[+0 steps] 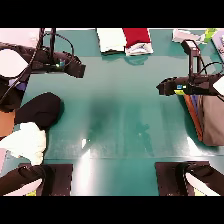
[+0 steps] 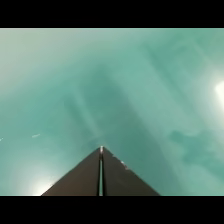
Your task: Fold the shirts.
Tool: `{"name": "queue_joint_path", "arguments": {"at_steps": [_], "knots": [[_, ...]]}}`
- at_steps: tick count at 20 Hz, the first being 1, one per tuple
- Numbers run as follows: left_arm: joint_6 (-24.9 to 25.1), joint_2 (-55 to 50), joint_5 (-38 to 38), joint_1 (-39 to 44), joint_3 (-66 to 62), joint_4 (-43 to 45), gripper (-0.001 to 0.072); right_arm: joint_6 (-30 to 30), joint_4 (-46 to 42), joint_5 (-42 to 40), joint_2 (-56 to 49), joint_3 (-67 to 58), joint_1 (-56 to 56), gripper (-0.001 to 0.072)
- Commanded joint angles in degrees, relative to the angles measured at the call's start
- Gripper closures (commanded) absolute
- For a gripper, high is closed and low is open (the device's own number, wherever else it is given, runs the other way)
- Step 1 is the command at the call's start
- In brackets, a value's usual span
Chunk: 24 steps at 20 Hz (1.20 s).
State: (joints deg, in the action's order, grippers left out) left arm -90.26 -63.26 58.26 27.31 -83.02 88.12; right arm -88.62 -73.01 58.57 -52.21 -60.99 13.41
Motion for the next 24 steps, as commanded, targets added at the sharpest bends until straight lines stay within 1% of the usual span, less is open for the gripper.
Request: {"name": "queue_joint_path", "arguments": {"at_steps": [1, 3, 4, 5, 6, 8, 11, 13, 15, 16, 17, 18, 19, 22, 24], "knots": [[-2.3, 0.0, 10.6, -7.4, 0.0, 8.8, 0.0681, 0.0, 0.0, 0.0, 0.0, 0.0, 0.0, 0.0691], [-1.3, 0.0, 17.8, -16.3, 1.7, 9.2, 0.0679, 0.0, 0.0, 0.0, 0.0, 0.0, 0.0, 0.0691], [0.6, 0.0, 19.6, -19.9, 3.7, 9.2, 0.0592, 0.0, 0.0, -0.2, 0.0, 0.0, 0.0, 0.0691], [1.4, 0.0, 20.2, -22.9, 6.8, 9.2, 0.0249, 0.0, 0.0, -0.1, 0.0, 0.0, 0.0, 0.0692], [1.4, 0.0, 19.7, -25.0, 10.2, 9.2, 0.0051, 0.0, 0.0, -0.1, 0.0, 0.0, 0.0, 0.0691], [1.4, 0.0, 15.2, -28.0, 18.6, 9.2, 0.0052, 0.0, 0.0, -0.2, 0.0, 0.0, 0.0, 0.0692], [1.2, -0.9, 4.8, -29.6, 29.1, 9.2, 0.0052, 0.0, 0.0, -0.1, 0.0, 0.0, 0.0, 0.0692], [0.3, -3.2, 2.4, -29.6, 31.3, 9.2, 0.0052, 0.0, 0.0, -0.2, 0.0, 0.0, 0.0, 0.0692], [0.1, -5.7, 2.4, -29.6, 31.4, 9.2, 0.0054, 0.0, 0.0, -0.2, 0.0, 0.0, 0.1, 0.0692], [0.0, -5.9, 2.6, -29.6, 31.4, 9.2, 0.0123, 0.0, 0.0, -0.1, 0.0, 0.0, 0.1, 0.0692], [-0.2, -5.6, 3.2, -29.6, 30.9, 9.1, 0.0384, 0.0, 0.0, -0.2, 0.0, 0.0, 0.1, 0.0692], [-0.1, -5.2, 4.0, -29.6, 29.9, 9.2, 0.0597, 0.0, 0.0, -0.5, 0.0, 0.0, 0.1, 0.0692], [-0.1, -4.5, 5.0, -29.6, 28.5, 9.2, 0.068, 0.0, 0.0, -1.4, 0.1, 0.0, 0.1, 0.0692], [0.5, 1.6, 6.9, -28.3, 19.8, 9.0, 0.0683, 0.0, 0.0, -1.5, 0.0, -4.5, 0.1, 0.0692], [1.7, 7.3, 7.8, -24.9, 11.5, 9.0, 0.0684, 0.0, 0.0, -1.6, 0.0, -10.1, 0.1, 0.0692]]}}
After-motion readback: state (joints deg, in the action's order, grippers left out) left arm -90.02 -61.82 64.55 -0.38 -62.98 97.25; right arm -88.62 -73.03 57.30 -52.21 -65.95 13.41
